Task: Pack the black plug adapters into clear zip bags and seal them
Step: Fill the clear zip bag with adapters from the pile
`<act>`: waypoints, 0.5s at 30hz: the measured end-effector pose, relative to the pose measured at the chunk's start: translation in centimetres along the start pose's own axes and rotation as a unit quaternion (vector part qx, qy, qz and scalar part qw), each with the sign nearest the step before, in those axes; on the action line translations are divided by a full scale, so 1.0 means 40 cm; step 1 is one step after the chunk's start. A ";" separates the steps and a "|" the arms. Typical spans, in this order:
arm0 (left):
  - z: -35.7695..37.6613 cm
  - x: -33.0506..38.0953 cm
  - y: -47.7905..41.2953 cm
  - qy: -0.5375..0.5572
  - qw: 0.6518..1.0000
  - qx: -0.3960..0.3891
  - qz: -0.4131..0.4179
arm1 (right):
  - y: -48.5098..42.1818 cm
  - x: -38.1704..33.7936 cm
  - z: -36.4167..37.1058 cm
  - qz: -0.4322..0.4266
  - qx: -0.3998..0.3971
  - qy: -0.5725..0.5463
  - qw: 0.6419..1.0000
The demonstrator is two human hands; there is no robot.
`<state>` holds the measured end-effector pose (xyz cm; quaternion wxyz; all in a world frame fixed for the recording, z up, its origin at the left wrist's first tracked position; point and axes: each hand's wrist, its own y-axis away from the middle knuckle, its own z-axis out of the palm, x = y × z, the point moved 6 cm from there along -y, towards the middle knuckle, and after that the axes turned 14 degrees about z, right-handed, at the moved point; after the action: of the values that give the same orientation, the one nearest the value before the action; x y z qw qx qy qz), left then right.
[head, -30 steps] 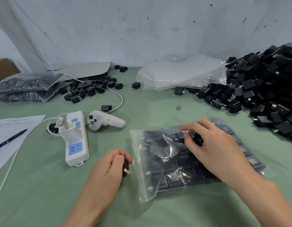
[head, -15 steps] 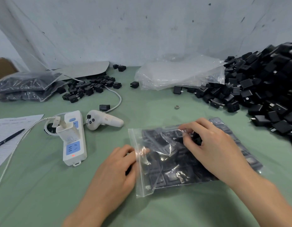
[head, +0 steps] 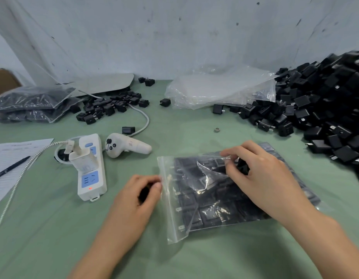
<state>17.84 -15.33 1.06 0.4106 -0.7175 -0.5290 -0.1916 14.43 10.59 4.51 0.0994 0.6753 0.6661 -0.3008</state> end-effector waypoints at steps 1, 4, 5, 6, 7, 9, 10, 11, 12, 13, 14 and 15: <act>-0.010 -0.008 -0.001 0.045 0.998 0.029 -0.041 | -0.002 0.002 -0.003 0.004 0.002 -0.001 1.000; 0.003 -0.016 0.004 0.184 0.976 0.035 -0.108 | -0.002 0.005 -0.005 0.008 0.004 -0.004 1.000; 0.010 -0.015 0.010 0.219 0.968 0.032 -0.115 | -0.001 0.005 -0.004 0.007 0.004 -0.003 1.000; 0.017 -0.013 0.015 0.243 0.963 0.033 -0.117 | 0.000 0.005 -0.004 0.006 0.003 -0.002 1.000; 0.020 -0.010 0.019 0.255 0.960 0.039 -0.112 | 0.001 0.004 -0.002 0.005 0.002 0.001 1.000; 0.019 -0.011 0.024 0.266 0.956 0.061 -0.103 | 0.002 0.005 0.000 0.005 -0.002 0.006 1.000; 0.018 -0.012 0.026 0.292 0.947 0.079 -0.106 | 0.001 0.004 0.002 0.005 -0.003 0.007 1.000; 0.021 -0.012 0.028 0.338 0.929 0.096 -0.114 | 0.001 0.004 0.003 0.005 -0.005 0.008 1.000; 0.027 -0.010 0.029 0.382 0.910 0.104 -0.121 | 0.000 0.003 0.005 0.004 -0.008 0.010 1.000; 0.035 -0.005 0.033 0.408 0.898 0.107 -0.127 | 0.000 0.002 0.007 0.004 -0.010 0.013 1.000; 0.044 0.001 0.035 0.409 0.897 0.106 -0.130 | 0.000 0.001 0.008 0.005 -0.010 0.015 1.000; 0.053 0.007 0.038 0.387 0.907 0.101 -0.130 | 0.000 0.001 0.010 0.006 -0.010 0.016 1.000</act>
<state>19.01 -13.66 -0.58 0.6247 -0.4663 -0.4336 -0.4520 14.33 10.42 4.17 0.0970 0.6833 0.6662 -0.2826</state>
